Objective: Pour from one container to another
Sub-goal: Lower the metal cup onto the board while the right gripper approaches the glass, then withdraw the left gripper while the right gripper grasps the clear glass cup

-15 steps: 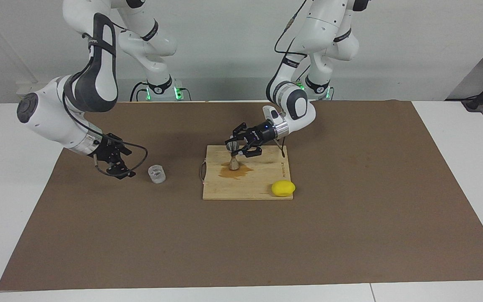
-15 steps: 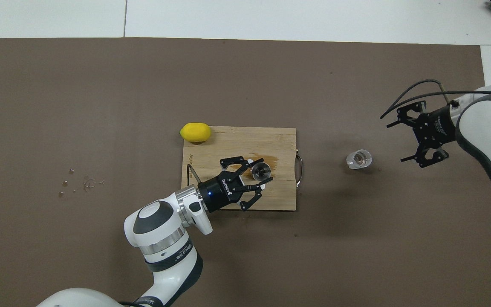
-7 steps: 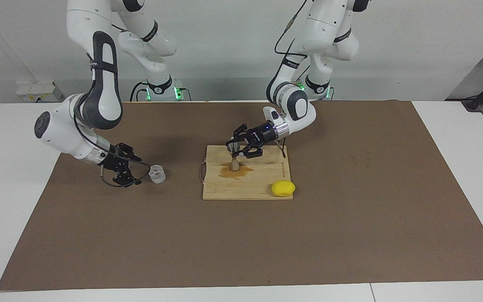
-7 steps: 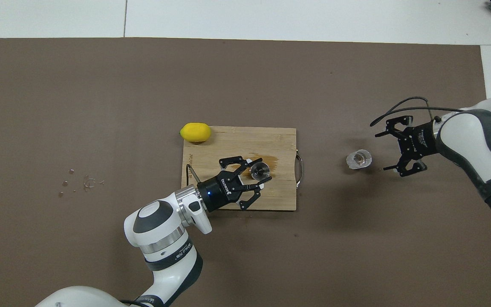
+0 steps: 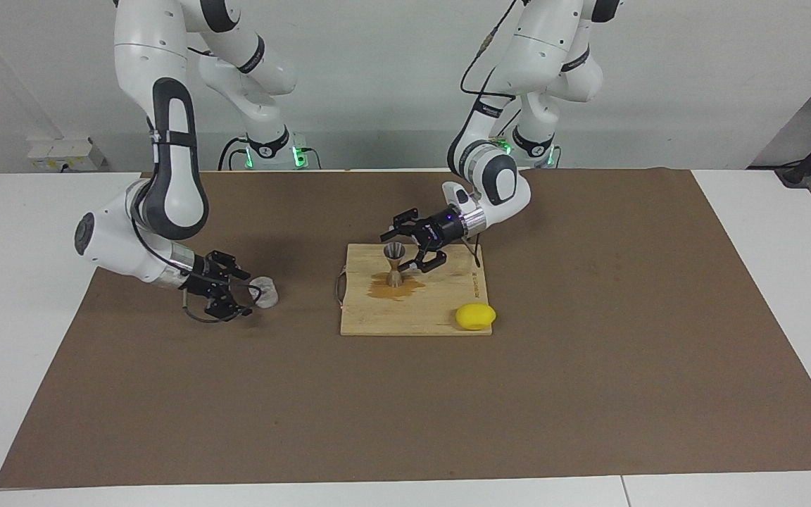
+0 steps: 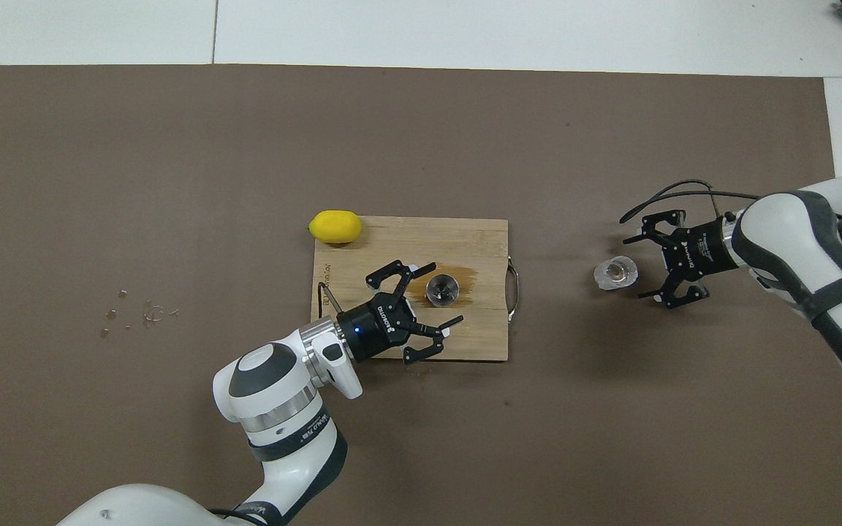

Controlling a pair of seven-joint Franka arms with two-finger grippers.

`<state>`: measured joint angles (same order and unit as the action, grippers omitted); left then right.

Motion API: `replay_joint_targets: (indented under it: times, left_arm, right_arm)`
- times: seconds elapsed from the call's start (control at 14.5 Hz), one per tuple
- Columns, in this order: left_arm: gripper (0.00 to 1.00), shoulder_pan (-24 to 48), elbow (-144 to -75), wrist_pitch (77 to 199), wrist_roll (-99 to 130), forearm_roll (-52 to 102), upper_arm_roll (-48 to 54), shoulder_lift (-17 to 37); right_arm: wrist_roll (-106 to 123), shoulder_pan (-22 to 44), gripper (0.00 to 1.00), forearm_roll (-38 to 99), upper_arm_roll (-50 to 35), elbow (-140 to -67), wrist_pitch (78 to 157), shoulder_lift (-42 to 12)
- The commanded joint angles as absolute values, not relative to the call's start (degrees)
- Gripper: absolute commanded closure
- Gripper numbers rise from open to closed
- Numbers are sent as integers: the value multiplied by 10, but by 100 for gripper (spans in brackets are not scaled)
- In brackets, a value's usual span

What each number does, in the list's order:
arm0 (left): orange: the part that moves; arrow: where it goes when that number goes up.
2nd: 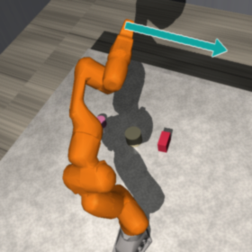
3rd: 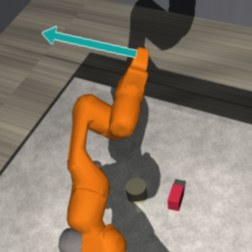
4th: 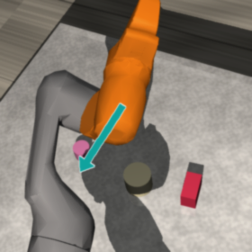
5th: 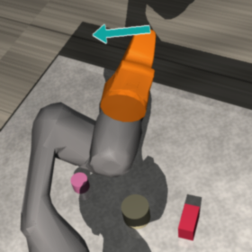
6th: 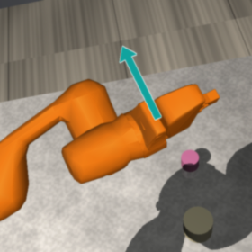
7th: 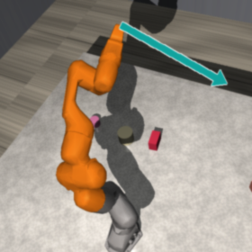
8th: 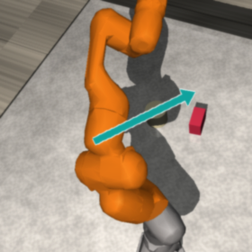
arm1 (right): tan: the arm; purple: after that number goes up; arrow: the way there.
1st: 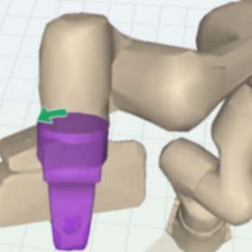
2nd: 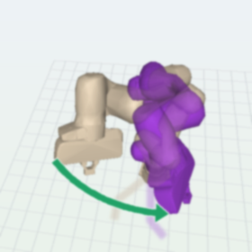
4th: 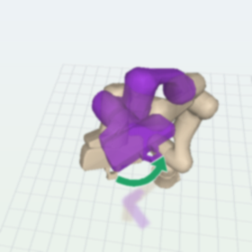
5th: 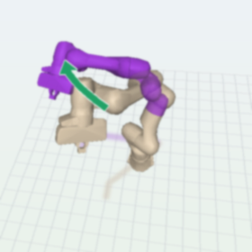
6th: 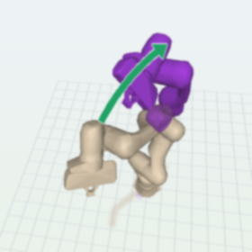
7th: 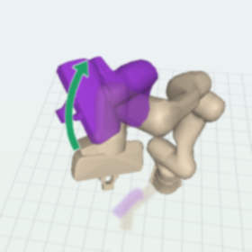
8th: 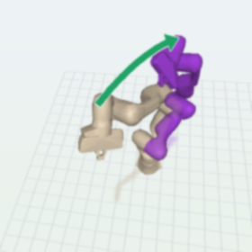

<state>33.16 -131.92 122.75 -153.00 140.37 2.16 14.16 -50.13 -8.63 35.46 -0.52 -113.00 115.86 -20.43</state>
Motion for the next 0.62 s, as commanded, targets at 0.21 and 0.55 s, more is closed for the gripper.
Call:
replay_joint_targets:
  times: [0.21,0.55]
  left_arm:
    - [0,288,-1374,1172,-1535,1376,17,112]
    - [0,202,-1441,1138,-1529,1239,18,55]
  right_arm:
    - [-477,-88,0,387,-11,-1136,1170,-214]
    - [-475,-83,3,392,-11,-1150,1170,-210]
